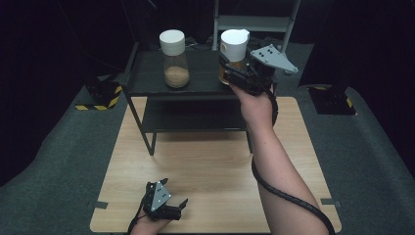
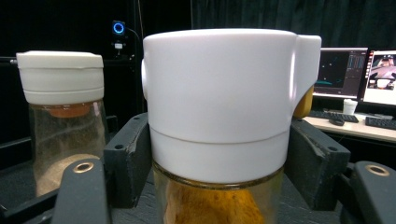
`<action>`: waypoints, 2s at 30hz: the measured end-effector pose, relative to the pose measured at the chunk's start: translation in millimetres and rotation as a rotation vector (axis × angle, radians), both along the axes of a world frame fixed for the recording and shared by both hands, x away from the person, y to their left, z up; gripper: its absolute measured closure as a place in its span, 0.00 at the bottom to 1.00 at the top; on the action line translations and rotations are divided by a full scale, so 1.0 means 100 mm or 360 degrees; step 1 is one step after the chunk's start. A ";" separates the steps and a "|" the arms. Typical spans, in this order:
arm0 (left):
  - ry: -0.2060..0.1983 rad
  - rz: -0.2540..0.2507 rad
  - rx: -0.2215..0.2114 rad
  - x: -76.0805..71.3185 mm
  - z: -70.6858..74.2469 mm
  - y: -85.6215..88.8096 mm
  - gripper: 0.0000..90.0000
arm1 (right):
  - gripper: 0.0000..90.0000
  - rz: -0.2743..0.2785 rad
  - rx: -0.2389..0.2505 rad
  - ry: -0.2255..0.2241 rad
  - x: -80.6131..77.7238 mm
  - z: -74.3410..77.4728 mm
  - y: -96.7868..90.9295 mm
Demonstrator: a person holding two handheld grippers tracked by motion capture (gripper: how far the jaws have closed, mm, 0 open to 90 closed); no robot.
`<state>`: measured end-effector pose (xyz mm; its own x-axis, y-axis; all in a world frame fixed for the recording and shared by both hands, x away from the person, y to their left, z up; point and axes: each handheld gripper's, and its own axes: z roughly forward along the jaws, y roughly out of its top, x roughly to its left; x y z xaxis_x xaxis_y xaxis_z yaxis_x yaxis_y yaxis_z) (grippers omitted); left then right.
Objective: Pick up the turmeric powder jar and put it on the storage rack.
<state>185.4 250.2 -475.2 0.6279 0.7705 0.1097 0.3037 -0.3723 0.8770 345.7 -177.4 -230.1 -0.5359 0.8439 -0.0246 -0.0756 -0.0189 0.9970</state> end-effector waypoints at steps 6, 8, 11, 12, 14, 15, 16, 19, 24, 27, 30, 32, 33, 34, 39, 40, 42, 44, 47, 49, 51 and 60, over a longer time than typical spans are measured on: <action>0.0001 -0.0001 -0.0005 0.00 0.00 0.01 0.01 | 0.33 0.0000 0.0012 0.0019 0.05 -0.04 0.02; -0.0004 -0.0001 -0.0006 0.00 0.00 0.01 0.01 | 0.33 0.0007 0.0023 0.0022 0.06 -0.05 0.02; -0.0002 -0.0002 -0.0008 0.00 0.00 0.01 0.01 | 0.33 0.0016 0.0029 0.0028 0.08 -0.06 0.03; -0.0002 -0.0002 -0.0008 0.00 0.00 0.01 0.01 | 0.33 0.0019 0.0028 0.0025 0.08 -0.07 0.03; -0.0002 -0.0002 -0.0011 0.00 -0.01 0.01 0.01 | 0.33 0.0026 0.0025 0.0027 0.09 -0.08 0.05; -0.0002 -0.0002 -0.0012 0.00 -0.01 0.01 0.01 | 0.33 0.0027 0.0024 0.0030 0.10 -0.08 0.05; -0.0002 -0.0002 -0.0013 0.00 -0.01 0.02 0.01 | 0.33 0.0028 0.0025 0.0032 0.10 -0.08 0.05; 0.0001 -0.0003 -0.0014 0.00 -0.01 0.02 0.01 | 0.33 0.0028 0.0032 0.0030 0.10 -0.10 0.06; -0.0002 -0.0002 -0.0016 0.00 -0.01 0.02 0.01 | 0.33 0.0029 0.0031 0.0031 0.11 -0.10 0.06; -0.0002 -0.0003 -0.0015 0.00 -0.01 0.02 0.01 | 0.33 0.0035 0.0036 0.0033 0.12 -0.10 0.05; -0.0002 -0.0002 -0.0017 0.00 -0.01 0.02 0.01 | 0.33 0.0034 0.0038 0.0035 0.11 -0.10 0.05; -0.0003 -0.0003 -0.0018 0.00 -0.01 0.02 0.01 | 0.33 0.0035 0.0036 0.0037 0.12 -0.09 0.04; -0.0004 -0.0003 -0.0018 0.00 -0.01 0.02 0.01 | 0.33 0.0038 0.0038 0.0038 0.12 -0.09 0.04; -0.0004 -0.0003 -0.0017 0.00 -0.01 0.02 0.01 | 0.33 0.0040 0.0043 0.0041 0.13 -0.09 0.03; -0.0004 -0.0004 -0.0018 0.00 -0.01 0.02 0.01 | 0.33 0.0042 0.0055 0.0057 0.15 -0.08 0.01; -0.0003 -0.0003 -0.0018 0.00 -0.01 0.02 0.01 | 0.33 0.0044 0.0054 0.0056 0.15 -0.08 0.01; -0.0004 -0.0004 -0.0017 0.00 -0.01 0.02 0.01 | 0.33 0.0044 0.0041 0.0047 0.14 -0.08 0.02; -0.0004 -0.0004 -0.0016 0.00 -0.01 0.02 0.01 | 0.33 0.0042 0.0019 0.0029 0.12 -0.09 0.03; -0.0005 -0.0005 -0.0015 0.00 -0.01 0.02 0.01 | 0.33 0.0039 0.0013 0.0024 0.11 -0.09 0.04; -0.0004 -0.0005 -0.0015 0.00 -0.01 0.02 0.01 | 0.33 0.0039 0.0013 0.0024 0.12 -0.09 0.04; -0.0004 -0.0006 -0.0014 0.00 -0.01 0.02 0.01 | 0.33 0.0038 0.0010 0.0028 0.11 -0.08 0.04; -0.0005 -0.0009 -0.0011 0.00 -0.01 0.02 0.01 | 0.14 -0.0008 0.0002 0.0073 0.09 -0.03 0.06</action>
<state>185.5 252.1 -475.9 0.6319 0.7678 0.1061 0.2991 -0.3679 0.8805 354.4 -171.0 -233.0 -0.5320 0.8467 0.0008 -0.0297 -0.0196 0.9994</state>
